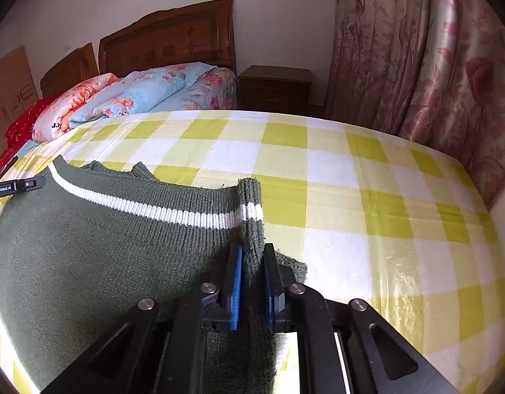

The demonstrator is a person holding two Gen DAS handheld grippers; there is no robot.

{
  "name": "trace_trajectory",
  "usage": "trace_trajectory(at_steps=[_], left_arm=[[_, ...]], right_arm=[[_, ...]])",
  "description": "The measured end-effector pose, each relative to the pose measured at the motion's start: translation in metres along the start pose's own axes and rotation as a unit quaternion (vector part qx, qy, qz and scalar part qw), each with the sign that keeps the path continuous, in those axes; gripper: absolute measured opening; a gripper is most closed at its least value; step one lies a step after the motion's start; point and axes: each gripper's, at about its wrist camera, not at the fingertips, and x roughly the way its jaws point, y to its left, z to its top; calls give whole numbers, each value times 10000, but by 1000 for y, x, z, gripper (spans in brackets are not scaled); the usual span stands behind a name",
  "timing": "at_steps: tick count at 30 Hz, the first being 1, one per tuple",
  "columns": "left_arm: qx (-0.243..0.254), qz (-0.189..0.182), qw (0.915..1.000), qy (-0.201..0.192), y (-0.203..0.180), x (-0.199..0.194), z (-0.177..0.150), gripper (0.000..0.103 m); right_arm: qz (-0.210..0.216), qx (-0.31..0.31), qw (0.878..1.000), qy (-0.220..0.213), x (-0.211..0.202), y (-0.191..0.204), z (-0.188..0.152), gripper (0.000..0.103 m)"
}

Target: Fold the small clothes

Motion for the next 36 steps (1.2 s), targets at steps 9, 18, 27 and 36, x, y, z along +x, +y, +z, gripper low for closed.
trace_trajectory(at_steps=[9,18,27,36], left_arm=[[778,-202,9925,-925,-99,-54,1,31],[543,-12,9985,34,-67,25,-14,34],[567,69,9984,-45,-66,49,-18,34],[516,32,9986,-58,-64,49,-17,34]], right_arm=[[239,-394,9974,-550,-56,76,32,103],[675,-665,9955,33,1,127,8,103],[796,-583,9948,246,6,123,11,103],[530,894,9946,74,-4,24,19,103]])
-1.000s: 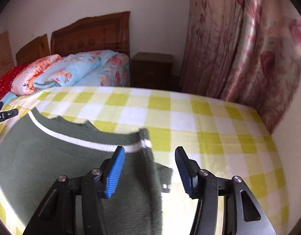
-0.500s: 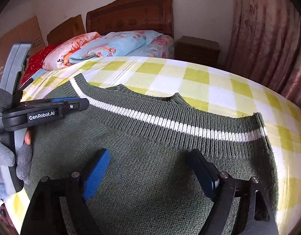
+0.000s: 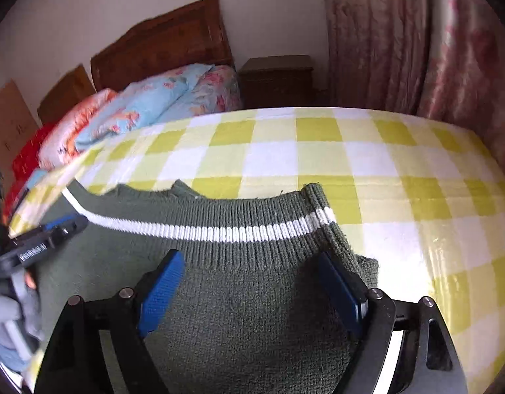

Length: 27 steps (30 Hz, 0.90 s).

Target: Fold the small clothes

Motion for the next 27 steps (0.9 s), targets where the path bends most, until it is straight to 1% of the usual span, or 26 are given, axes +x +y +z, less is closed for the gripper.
trace_trajectory(at_steps=[1,2,3,4,6,7,10,11,12,13,15,16,18,20,21,23,24,25,27], left_arm=[[-9,-6,10000,-1,0,0,0,34],[-19,-12,10000,-3,2,0,1,34],[-27,-19,10000,-4,3,2,2,34],[-33,-24,10000,-6,4,3,3,34],[-49,-37,10000,-14,1,1,-2,34],[-57,-46,10000,-18,3,-3,-4,34],[-62,-53,10000,-19,3,-5,-3,34],[-68,-60,10000,-19,4,-4,-4,34],[-78,-73,9999,-21,4,-3,-6,34],[-79,-83,9999,-16,4,-11,0,34],[-90,-99,9999,-17,5,-10,-1,34],[-106,-119,9999,-19,7,-10,-1,34],[-151,-166,9997,-26,9,-11,0,34],[-176,-176,9997,-29,8,-12,1,34],[-166,-157,9997,-29,7,-12,2,34],[-134,-113,9998,-27,5,-12,2,34],[-121,-91,9999,-28,4,-13,2,34],[-110,-73,9999,-31,3,-13,1,34],[-91,-50,9999,-30,3,-14,1,34]], right_arm=[[-40,6,10000,-11,-2,1,0,103],[-194,-118,9997,18,-2,7,-1,103],[-437,-274,9987,-5,-5,17,-3,103],[-583,-481,9971,-113,-11,30,-6,103],[-304,-944,9946,-317,-20,62,-16,103],[-166,-1216,9920,-298,-20,80,-22,103],[131,-2015,9794,13,-5,126,-44,103],[81,-2195,9755,111,3,133,-51,103],[-11,-2257,9741,120,7,135,-56,103],[46,-2115,9774,30,5,129,-57,103],[203,-1695,9851,186,2,108,-55,103],[202,-1535,9878,170,-2,97,-56,103],[-60,-1301,9914,151,-12,72,-58,103],[-69,-944,9954,118,-23,44,-59,103],[-177,-814,9965,63,-30,36,-58,103],[-503,-690,9963,-45,-39,32,-50,103],[-519,-686,9962,-127,-41,33,-45,103],[-409,-683,9966,-209,-42,36,-39,103],[-313,-763,9963,-235,-33,43,-31,103]])
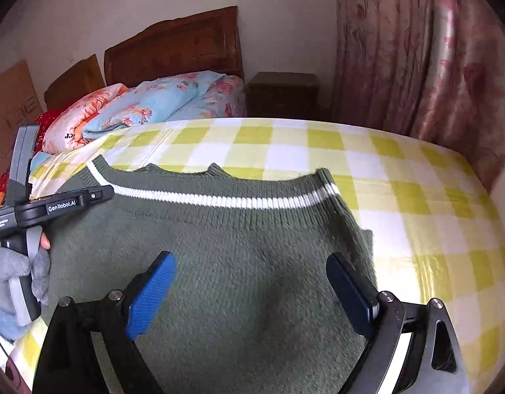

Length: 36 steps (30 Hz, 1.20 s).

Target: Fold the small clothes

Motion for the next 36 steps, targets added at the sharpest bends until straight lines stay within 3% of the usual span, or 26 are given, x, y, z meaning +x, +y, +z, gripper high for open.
trace_trajectory(at_steps=[4,7,11,13,15,18,23,24,26,27,29,33,36], left_arm=[[102,116,9999,40,-5,0,0,34],[356,426,9984,105,-19,-3,0,34],[636,-10,9980,-52,-52,-23,-17,34],[966,321,9948,46,-68,-15,-32,34],[1124,449,9926,-124,-72,-17,-39,34],[906,317,9953,-132,-59,-30,-40,35],[258,726,9959,-473,6,-64,-56,36],[32,668,9965,-505,25,-69,-60,33],[-181,-34,9972,-725,53,-78,-68,27],[-237,-172,9971,-697,60,-77,-70,22],[-339,-137,9973,-640,62,-75,-68,17],[24,344,9978,-562,45,-70,-67,18],[-22,287,9981,-554,46,-70,-66,18]], right_arm=[[-200,-214,9990,352,36,2,-3,103],[-38,-126,9997,207,33,-2,-5,103],[-104,-239,9993,254,36,1,-6,103],[-73,-215,9994,253,37,0,-6,103],[-74,-221,9994,243,36,1,-6,103],[-61,-212,9995,235,35,1,-7,103],[-60,-207,9995,235,36,1,-6,103],[-63,-209,9995,236,36,1,-7,103],[-63,-209,9995,232,36,1,-7,103],[-65,-212,9995,234,36,1,-7,103],[-69,-211,9995,228,36,1,-6,103],[-91,-220,9995,227,37,1,-6,103],[-97,-231,9994,243,37,1,-6,103]])
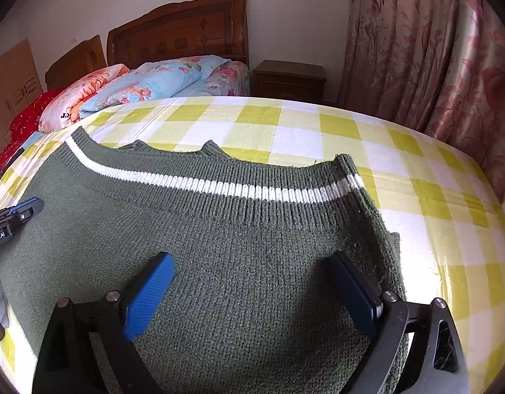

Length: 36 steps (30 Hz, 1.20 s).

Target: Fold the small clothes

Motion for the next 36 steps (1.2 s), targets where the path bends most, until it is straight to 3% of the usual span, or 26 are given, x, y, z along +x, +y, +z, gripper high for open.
trace_trajectory(at_steps=[4,6,9,13,15,17,22,29,31,36], left_arm=[[-106,227,9997,-10,-10,-14,0,18],[-56,72,9994,-328,-26,-35,-1,18],[230,-76,9980,-583,-59,-55,-7,18],[428,-65,9991,45,-81,-27,-24,19],[542,-71,9984,-135,-80,-26,-35,19],[544,-174,9983,-68,-77,-28,-36,19],[795,-128,9967,-42,-74,-36,-42,19],[741,284,9965,-274,-60,-65,-62,19],[620,449,9966,-310,-50,-68,-67,20],[302,249,9989,-248,-32,-69,-68,24]], right_arm=[[22,41,10000,36,-3,0,1,103],[-97,157,9998,-59,-15,4,-2,103],[274,286,9982,-459,-43,27,-12,103],[309,-530,9970,-465,-50,84,-32,103],[208,-775,9966,-163,-36,99,-45,103],[251,-719,9965,-359,-37,96,-54,103],[330,-663,9971,-194,-48,78,-58,103],[-130,-465,9981,-382,-77,30,-94,103],[-88,-468,9975,-522,-85,20,-103,103],[-367,-757,9955,-445,-82,27,-107,103]])
